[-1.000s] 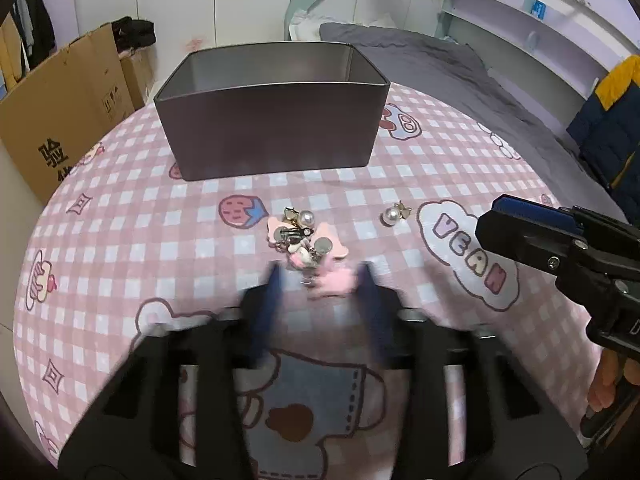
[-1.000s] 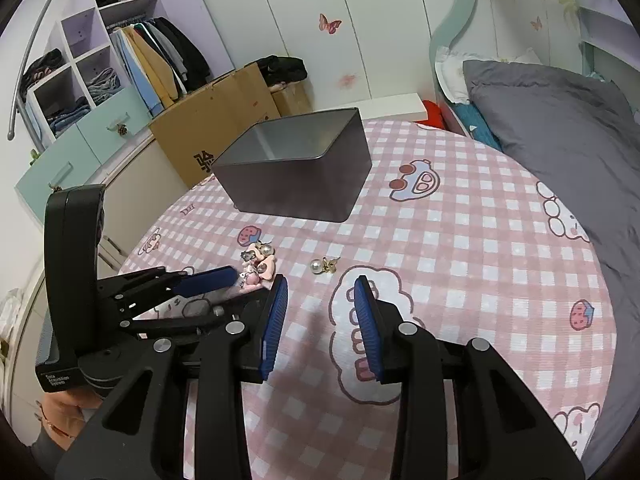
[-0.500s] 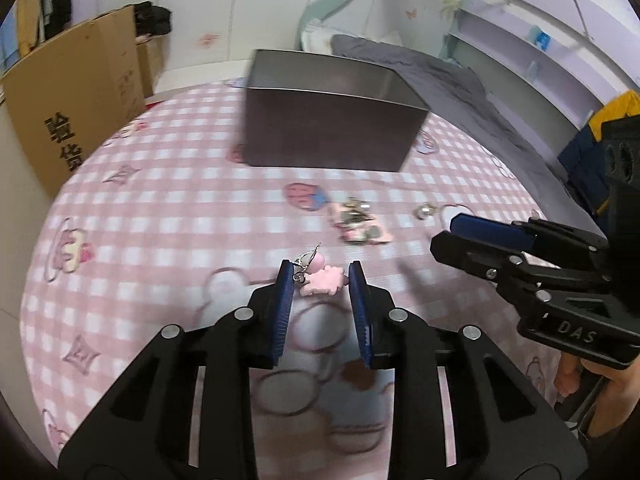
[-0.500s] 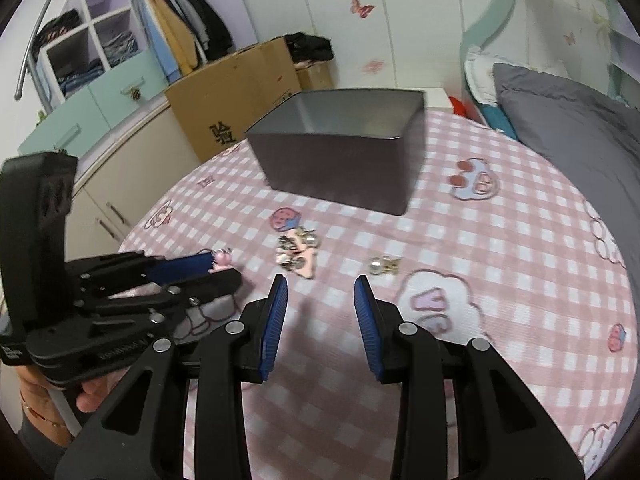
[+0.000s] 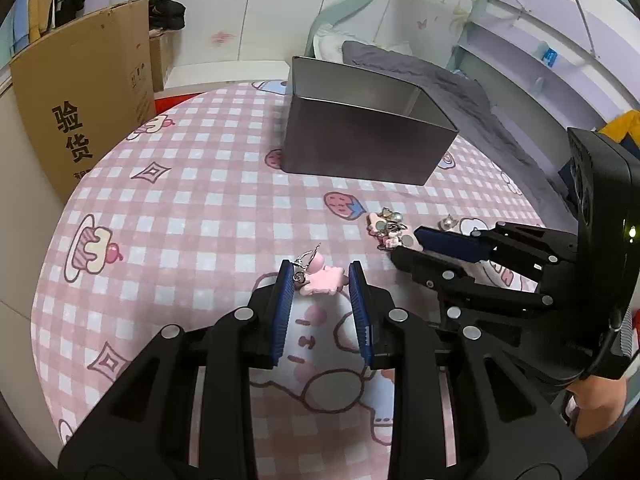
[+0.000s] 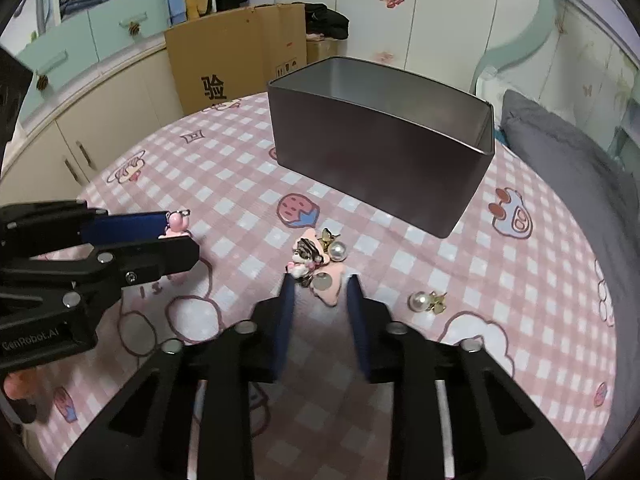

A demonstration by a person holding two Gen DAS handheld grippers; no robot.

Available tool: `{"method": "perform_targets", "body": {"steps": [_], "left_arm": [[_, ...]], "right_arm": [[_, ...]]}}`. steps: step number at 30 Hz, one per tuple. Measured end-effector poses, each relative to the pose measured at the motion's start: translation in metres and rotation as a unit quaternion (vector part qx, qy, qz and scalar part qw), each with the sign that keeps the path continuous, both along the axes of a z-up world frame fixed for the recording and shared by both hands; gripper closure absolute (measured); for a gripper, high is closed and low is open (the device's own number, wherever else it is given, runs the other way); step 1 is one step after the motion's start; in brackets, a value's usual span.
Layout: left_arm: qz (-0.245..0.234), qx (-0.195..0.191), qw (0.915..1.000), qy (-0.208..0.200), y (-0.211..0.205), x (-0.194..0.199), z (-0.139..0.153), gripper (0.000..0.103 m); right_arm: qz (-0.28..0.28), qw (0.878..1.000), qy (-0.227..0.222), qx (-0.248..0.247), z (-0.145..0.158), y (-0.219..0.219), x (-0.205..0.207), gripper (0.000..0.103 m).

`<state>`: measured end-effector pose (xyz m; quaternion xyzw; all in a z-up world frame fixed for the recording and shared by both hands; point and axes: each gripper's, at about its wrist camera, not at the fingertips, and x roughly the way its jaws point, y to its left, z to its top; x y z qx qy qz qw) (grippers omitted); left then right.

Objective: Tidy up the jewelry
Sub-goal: 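Grasp a pink charm clip with the left tool while the right tool grasps a silver charm, then lower both held charms into the grey box and open both tools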

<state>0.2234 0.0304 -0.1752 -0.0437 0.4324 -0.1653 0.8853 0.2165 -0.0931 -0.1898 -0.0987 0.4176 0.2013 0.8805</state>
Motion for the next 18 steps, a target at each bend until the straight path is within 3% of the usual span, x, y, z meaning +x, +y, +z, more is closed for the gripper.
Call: {"method": "perform_targets", "body": {"steps": [3, 9, 18], "left_arm": [[-0.007, -0.004, 1.0000, 0.000, -0.002, 0.001, 0.002, 0.075], [-0.024, -0.019, 0.9995, -0.011, -0.007, 0.007, 0.013, 0.075], [-0.039, -0.047, 0.9978, -0.026, -0.012, 0.015, 0.034, 0.075]], "right_arm": [[0.005, 1.000, 0.007, 0.005, 0.001, -0.003, 0.000, 0.098], [0.004, 0.999, 0.015, 0.036, 0.013, -0.022, -0.007, 0.098], [-0.001, 0.998, -0.020, 0.067, 0.049, -0.042, -0.014, 0.099]]}}
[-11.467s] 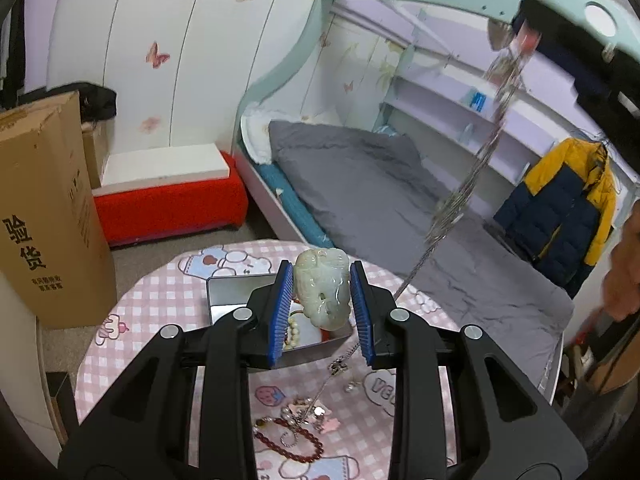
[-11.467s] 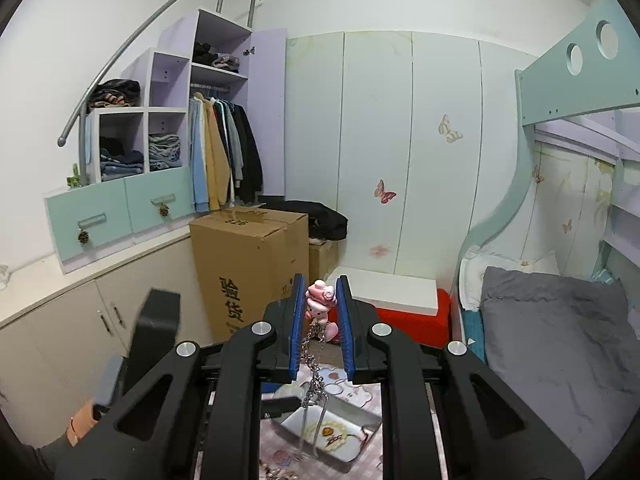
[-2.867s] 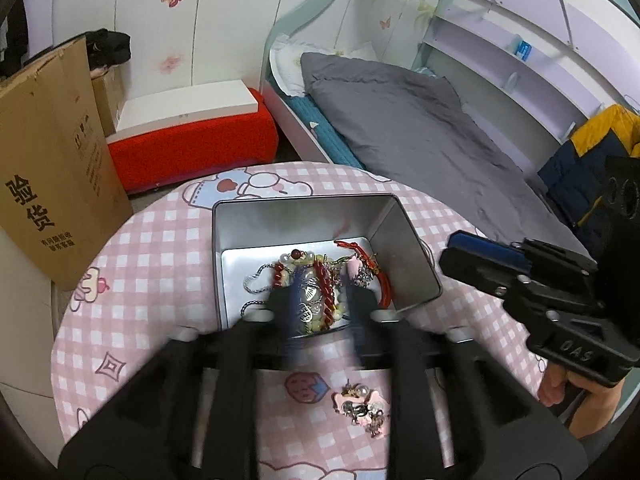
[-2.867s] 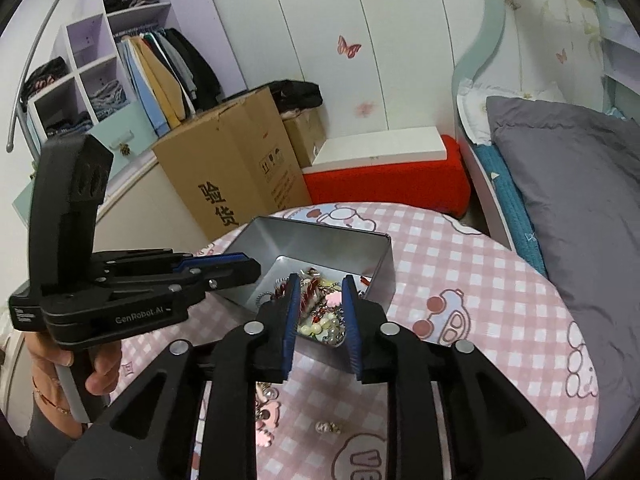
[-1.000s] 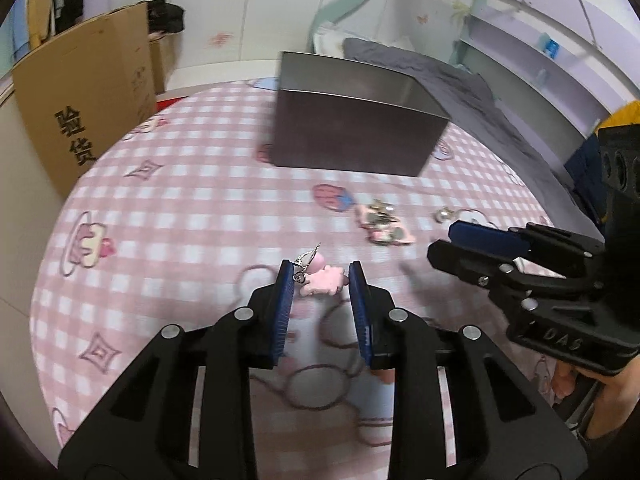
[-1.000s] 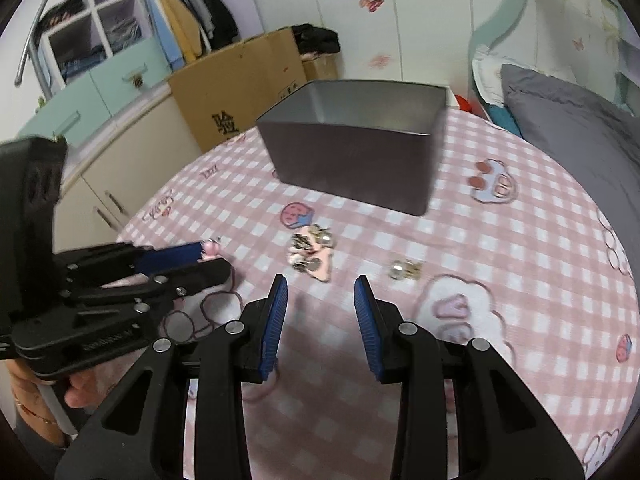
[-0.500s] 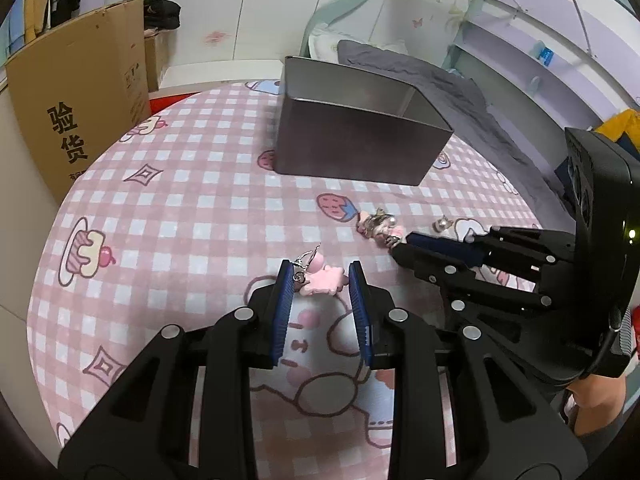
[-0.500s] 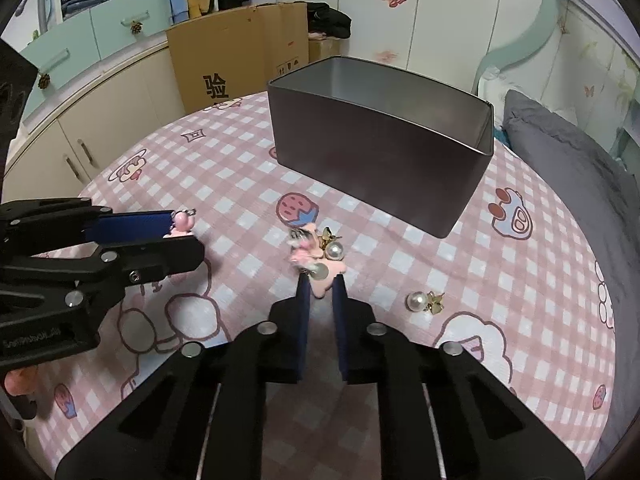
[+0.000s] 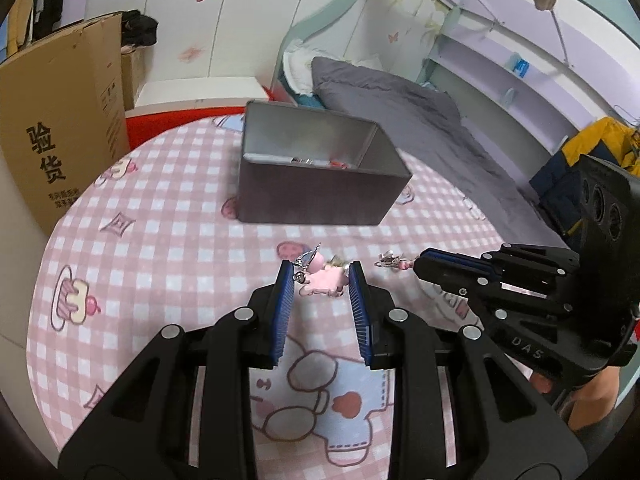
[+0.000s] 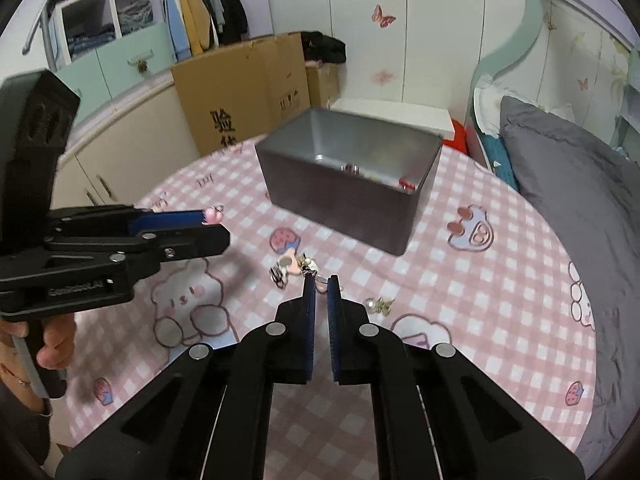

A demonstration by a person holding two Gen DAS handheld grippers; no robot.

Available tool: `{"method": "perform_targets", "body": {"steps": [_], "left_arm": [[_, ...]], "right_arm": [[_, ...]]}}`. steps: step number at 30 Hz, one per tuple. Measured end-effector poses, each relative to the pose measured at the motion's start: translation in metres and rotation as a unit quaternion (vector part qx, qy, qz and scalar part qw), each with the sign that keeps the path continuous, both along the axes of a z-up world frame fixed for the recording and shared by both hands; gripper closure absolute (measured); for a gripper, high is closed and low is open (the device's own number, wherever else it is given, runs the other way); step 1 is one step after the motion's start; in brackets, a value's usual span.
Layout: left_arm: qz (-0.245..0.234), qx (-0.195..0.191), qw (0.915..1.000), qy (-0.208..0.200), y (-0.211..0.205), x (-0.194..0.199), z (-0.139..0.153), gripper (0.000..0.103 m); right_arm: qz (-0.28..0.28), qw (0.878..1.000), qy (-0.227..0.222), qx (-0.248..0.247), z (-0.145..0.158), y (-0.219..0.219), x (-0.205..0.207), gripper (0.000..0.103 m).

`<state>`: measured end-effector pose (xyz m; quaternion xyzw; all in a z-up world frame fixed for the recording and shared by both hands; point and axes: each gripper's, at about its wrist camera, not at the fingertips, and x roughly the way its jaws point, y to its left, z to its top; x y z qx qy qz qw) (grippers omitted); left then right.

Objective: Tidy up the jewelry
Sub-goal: 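Lower both held charms into the grey box and open both tools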

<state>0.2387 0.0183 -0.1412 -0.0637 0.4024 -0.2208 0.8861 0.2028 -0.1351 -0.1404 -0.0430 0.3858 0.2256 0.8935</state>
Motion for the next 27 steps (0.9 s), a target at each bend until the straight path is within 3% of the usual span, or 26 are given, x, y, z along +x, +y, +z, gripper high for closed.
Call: {"method": "perform_targets", "body": {"steps": [7, 11, 20, 27], "left_arm": [[-0.028, -0.021, 0.9990, -0.029, -0.010, 0.023, 0.036, 0.075], [-0.039, -0.014, 0.9986, -0.033, -0.020, 0.052, 0.049, 0.075], [-0.050, 0.000, 0.9985, 0.021, -0.034, 0.109, 0.025, 0.075], [-0.048, 0.002, 0.9979, 0.043, -0.037, 0.120, 0.010, 0.074]], "right_arm": [[-0.010, 0.999, -0.033, 0.020, 0.028, -0.009, 0.015, 0.099], [-0.018, 0.998, -0.041, 0.035, 0.038, -0.013, 0.035, 0.099], [-0.026, 0.999, -0.014, 0.030, 0.020, -0.010, 0.082, 0.099], [-0.029, 0.999, 0.001, 0.030, 0.006, -0.010, 0.092, 0.099]]}}
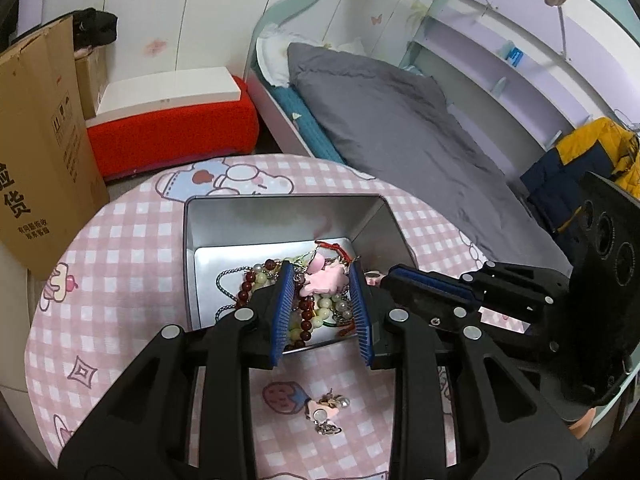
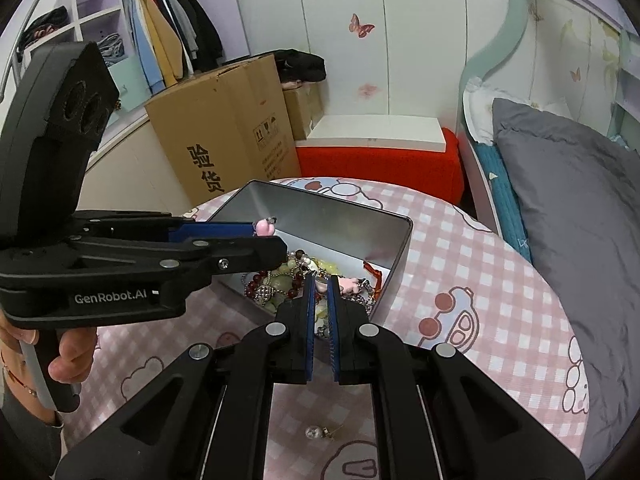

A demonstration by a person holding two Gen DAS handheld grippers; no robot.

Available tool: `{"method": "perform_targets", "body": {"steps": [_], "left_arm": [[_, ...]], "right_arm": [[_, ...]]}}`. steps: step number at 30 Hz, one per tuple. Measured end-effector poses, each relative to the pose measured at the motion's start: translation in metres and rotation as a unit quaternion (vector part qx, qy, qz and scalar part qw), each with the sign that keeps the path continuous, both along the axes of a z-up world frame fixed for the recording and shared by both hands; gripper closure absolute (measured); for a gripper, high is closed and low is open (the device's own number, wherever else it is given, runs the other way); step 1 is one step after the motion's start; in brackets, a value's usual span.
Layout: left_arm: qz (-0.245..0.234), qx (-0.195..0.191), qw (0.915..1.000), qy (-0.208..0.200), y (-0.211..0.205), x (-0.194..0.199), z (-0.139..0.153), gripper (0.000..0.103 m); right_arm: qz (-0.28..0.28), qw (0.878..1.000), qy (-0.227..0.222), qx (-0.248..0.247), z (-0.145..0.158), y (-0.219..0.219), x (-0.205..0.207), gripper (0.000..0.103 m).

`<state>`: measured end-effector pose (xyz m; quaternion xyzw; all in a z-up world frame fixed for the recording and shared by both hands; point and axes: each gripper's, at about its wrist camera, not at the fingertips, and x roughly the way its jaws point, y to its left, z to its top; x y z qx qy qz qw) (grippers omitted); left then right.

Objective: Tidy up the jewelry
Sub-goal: 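Lower both held charms into the grey box and open both tools, then grasp a silver charm with the left tool while the right tool grasps a pearl earring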

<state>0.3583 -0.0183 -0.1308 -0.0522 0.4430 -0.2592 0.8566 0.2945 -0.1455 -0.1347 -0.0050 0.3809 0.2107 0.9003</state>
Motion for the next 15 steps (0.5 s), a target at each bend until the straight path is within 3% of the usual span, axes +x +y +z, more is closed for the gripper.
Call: {"method": "perform_targets", "body": {"steps": [2, 4, 5, 15], "left_arm": [[0.003, 0.004, 1.0000, 0.005, 0.000, 0.001, -0.002, 0.074], [0.009, 0.003, 0.9999, 0.007, 0.003, 0.002, -0.003, 0.052], [0.015, -0.003, 0.9999, 0.002, 0.005, 0.000, -0.001, 0.034], [0.034, 0.005, 0.9977, -0.058, 0.017, -0.030, 0.032, 0.034]], "right_arm": [[0.000, 1.000, 0.001, 0.001, 0.000, 0.000, 0.000, 0.098], [-0.004, 1.000, 0.000, 0.002, 0.000, -0.001, -0.001, 0.097], [-0.006, 1.000, -0.002, 0.003, 0.001, -0.001, -0.002, 0.097], [-0.024, 0.999, -0.033, 0.021, 0.030, -0.019, -0.028, 0.092]]}}
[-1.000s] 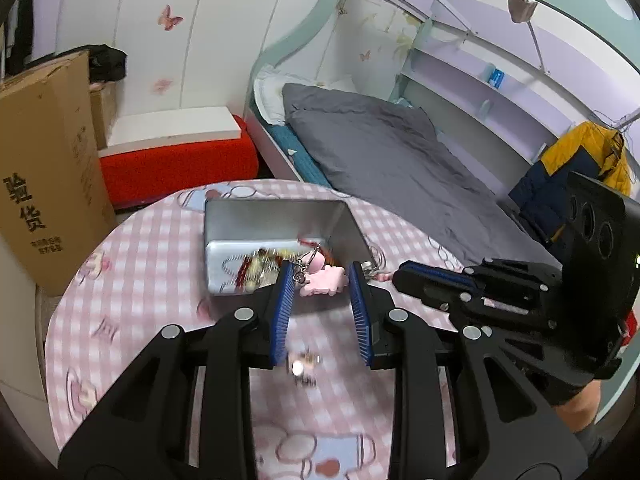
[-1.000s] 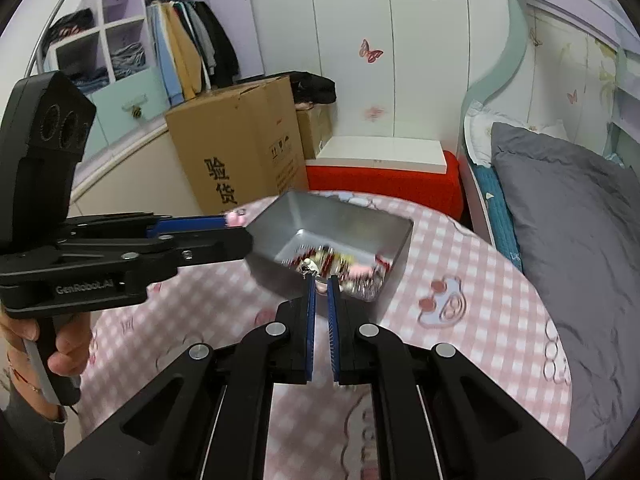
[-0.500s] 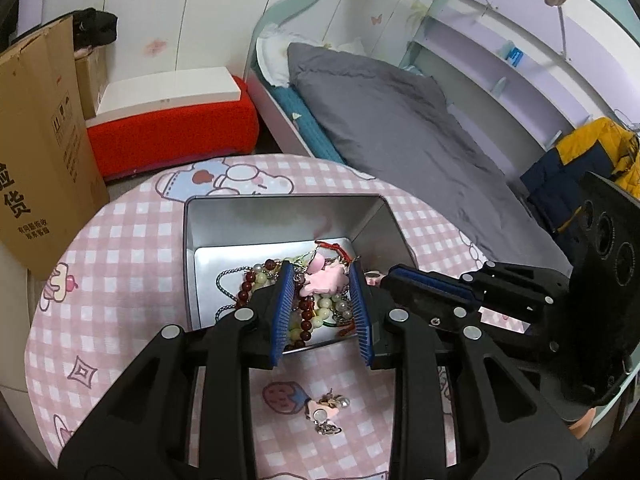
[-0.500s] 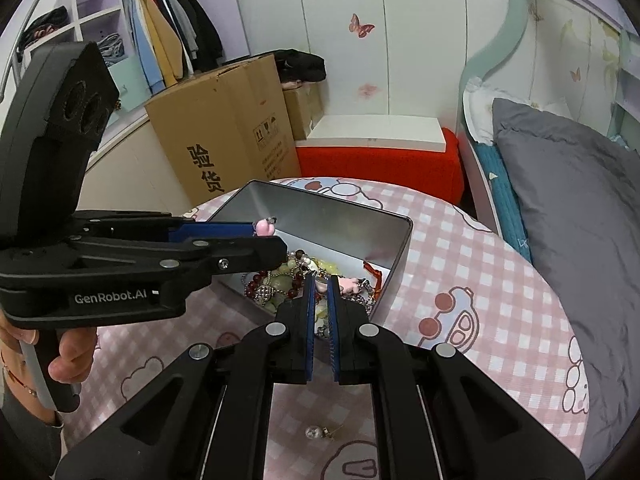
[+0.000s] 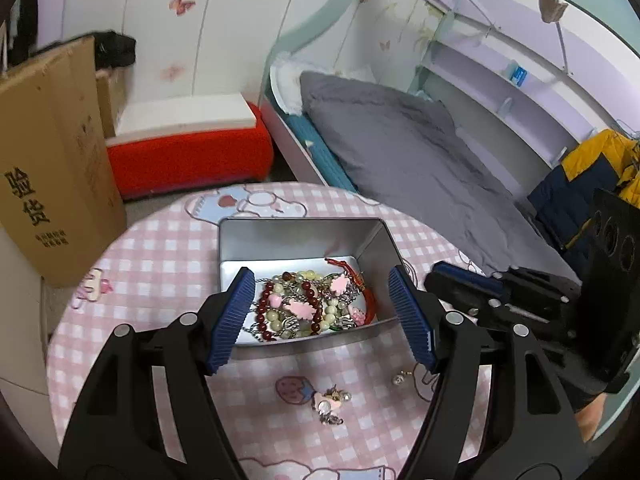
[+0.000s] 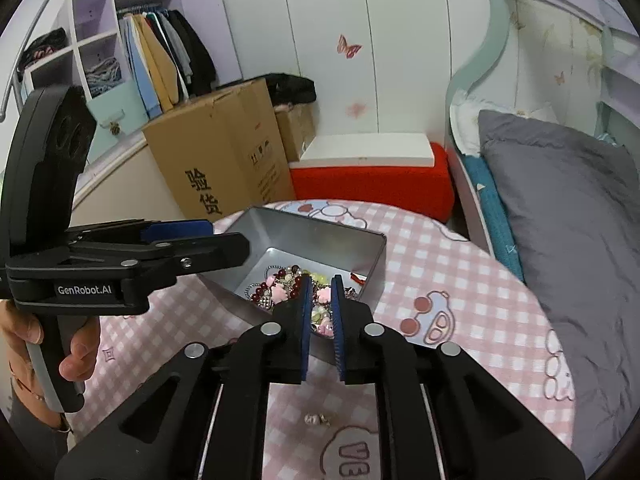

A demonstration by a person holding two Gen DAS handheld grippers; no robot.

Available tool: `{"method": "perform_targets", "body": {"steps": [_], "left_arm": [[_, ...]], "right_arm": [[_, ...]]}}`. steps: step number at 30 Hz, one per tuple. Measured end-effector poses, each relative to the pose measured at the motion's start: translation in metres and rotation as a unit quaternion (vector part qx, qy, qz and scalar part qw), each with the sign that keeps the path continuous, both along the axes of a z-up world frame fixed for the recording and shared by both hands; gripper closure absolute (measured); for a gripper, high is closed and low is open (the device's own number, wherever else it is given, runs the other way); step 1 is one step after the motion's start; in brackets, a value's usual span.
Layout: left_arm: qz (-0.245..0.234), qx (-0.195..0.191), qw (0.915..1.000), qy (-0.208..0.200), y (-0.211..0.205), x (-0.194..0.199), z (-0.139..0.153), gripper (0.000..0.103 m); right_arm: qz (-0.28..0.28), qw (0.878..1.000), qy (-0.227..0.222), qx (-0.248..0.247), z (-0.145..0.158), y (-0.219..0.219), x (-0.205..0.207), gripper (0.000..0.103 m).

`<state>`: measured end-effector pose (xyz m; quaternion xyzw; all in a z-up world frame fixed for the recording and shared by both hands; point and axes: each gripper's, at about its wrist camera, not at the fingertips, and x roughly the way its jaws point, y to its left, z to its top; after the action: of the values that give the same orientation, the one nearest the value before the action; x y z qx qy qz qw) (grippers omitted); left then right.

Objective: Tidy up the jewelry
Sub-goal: 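Grasp a silver charm with the left tool while the right tool grasps a pearl earring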

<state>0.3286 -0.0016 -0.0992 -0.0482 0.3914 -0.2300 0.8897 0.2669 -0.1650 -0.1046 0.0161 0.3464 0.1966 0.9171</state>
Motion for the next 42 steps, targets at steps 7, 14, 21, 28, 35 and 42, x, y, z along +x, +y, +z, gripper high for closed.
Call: {"method": "perform_targets", "body": {"steps": [7, 14, 21, 28, 35, 42], "left_arm": [[0.010, 0.039, 0.9987, -0.030, 0.000, -0.036, 0.001, 0.034], [0.010, 0.066, 0.9978, -0.006, -0.004, -0.057, -0.032, 0.034], [0.000, 0.089, 0.9955, 0.030, -0.015, -0.066, -0.071, 0.037], [-0.007, 0.097, 0.9944, 0.042, -0.023, -0.067, -0.085, 0.049], [0.001, 0.104, 0.9942, 0.030, -0.023, -0.065, -0.087, 0.089], [0.015, 0.071, 0.9970, 0.026, -0.004, -0.067, -0.083, 0.089]], "right_arm": [[-0.008, 1.000, -0.014, -0.008, 0.008, -0.010, -0.029, 0.080], [-0.015, 1.000, 0.012, -0.013, -0.015, -0.019, -0.041, 0.078], [-0.019, 0.999, 0.046, -0.020, -0.044, -0.017, -0.053, 0.075], [-0.016, 0.998, 0.062, -0.025, -0.060, -0.015, -0.055, 0.072], [-0.001, 0.997, 0.073, -0.035, -0.071, -0.003, -0.052, 0.066], [0.001, 0.996, 0.076, -0.055, -0.080, 0.008, -0.045, 0.062]]}}
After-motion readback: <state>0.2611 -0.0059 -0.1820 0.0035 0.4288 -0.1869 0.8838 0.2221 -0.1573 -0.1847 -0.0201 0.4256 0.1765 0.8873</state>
